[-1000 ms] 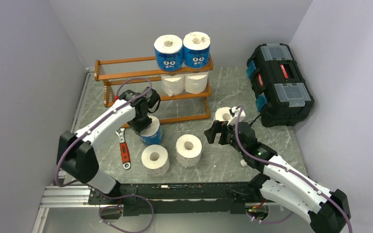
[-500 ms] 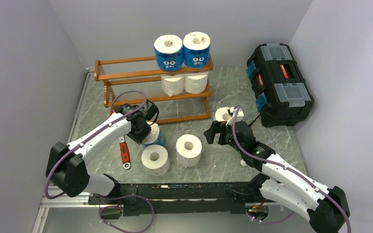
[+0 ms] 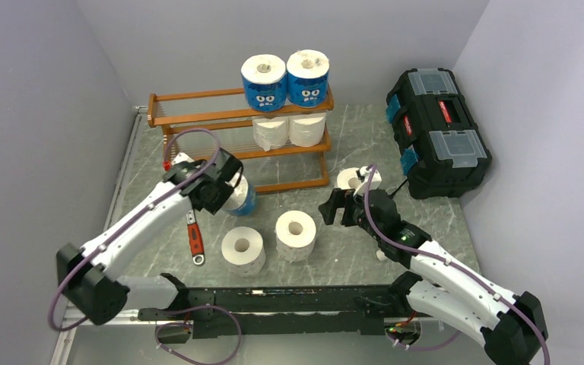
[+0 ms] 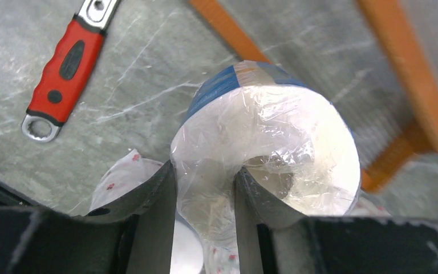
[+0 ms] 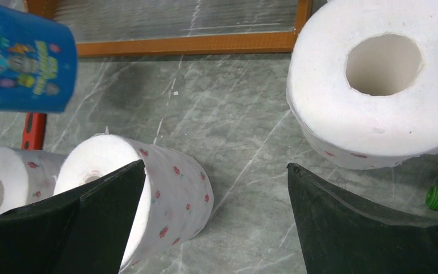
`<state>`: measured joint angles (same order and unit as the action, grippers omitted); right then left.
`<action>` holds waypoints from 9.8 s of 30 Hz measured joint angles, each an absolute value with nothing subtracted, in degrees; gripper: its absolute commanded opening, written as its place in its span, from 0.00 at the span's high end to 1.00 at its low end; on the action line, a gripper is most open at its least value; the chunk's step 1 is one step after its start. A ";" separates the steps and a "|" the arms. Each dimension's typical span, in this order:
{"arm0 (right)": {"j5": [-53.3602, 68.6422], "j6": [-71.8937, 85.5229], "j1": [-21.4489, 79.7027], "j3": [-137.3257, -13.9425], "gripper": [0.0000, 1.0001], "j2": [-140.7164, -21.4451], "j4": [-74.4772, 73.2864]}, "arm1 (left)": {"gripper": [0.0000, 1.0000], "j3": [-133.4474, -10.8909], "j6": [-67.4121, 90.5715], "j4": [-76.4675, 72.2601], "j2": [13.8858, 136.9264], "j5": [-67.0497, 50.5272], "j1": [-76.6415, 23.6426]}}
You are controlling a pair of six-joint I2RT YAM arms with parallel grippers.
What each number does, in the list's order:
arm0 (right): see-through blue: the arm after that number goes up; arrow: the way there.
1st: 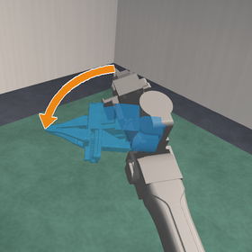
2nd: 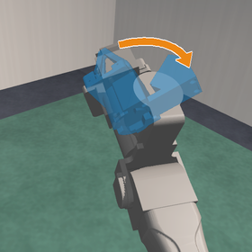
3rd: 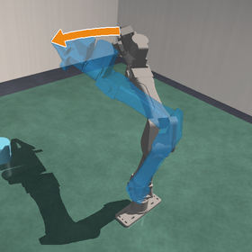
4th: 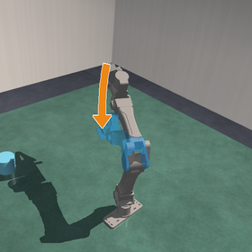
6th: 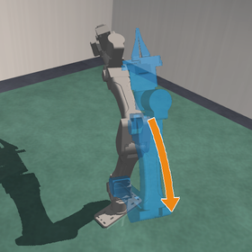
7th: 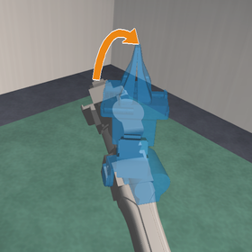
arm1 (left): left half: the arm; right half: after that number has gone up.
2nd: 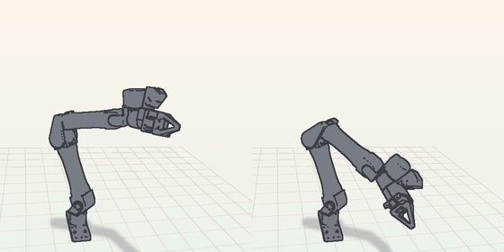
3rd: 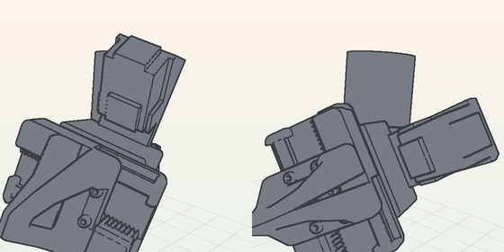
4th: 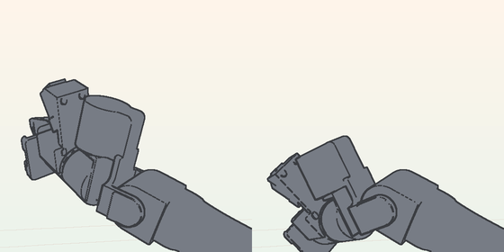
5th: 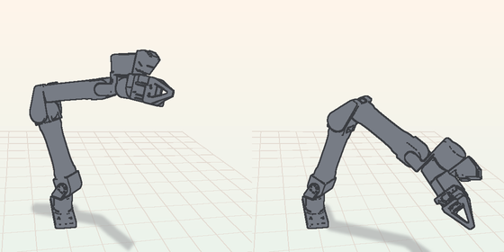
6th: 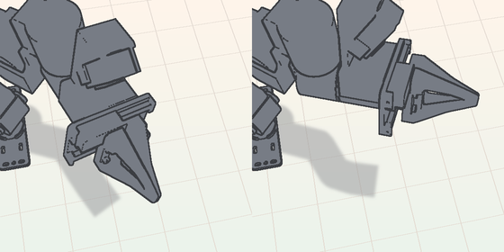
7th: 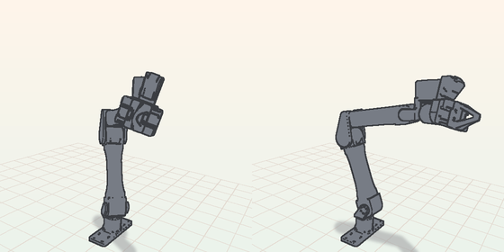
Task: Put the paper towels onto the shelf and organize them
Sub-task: Pick up the paper towel from the center of the board, then place the paper towel at the center of the board, then pick up the paper towel from the center of the board.
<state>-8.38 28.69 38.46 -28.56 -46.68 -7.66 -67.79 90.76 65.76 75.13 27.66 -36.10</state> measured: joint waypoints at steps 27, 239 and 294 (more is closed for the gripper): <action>26.30 42.59 30.24 -30.09 0.00 -40.75 25.91 | 1.00 -34.48 71.24 -2.37 45.45 -24.75 -19.14; -17.89 31.51 43.09 -49.78 0.17 -56.69 -23.00 | 0.26 -62.15 54.02 30.83 85.93 5.80 -35.35; -17.45 26.63 41.69 -50.78 0.18 -53.06 -21.34 | 0.64 -86.32 11.35 52.84 63.59 16.82 -35.59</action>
<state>-17.45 26.63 41.69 -50.78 -53.06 -21.34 -86.32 11.35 52.84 63.59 16.82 -35.59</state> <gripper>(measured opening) 0.822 0.406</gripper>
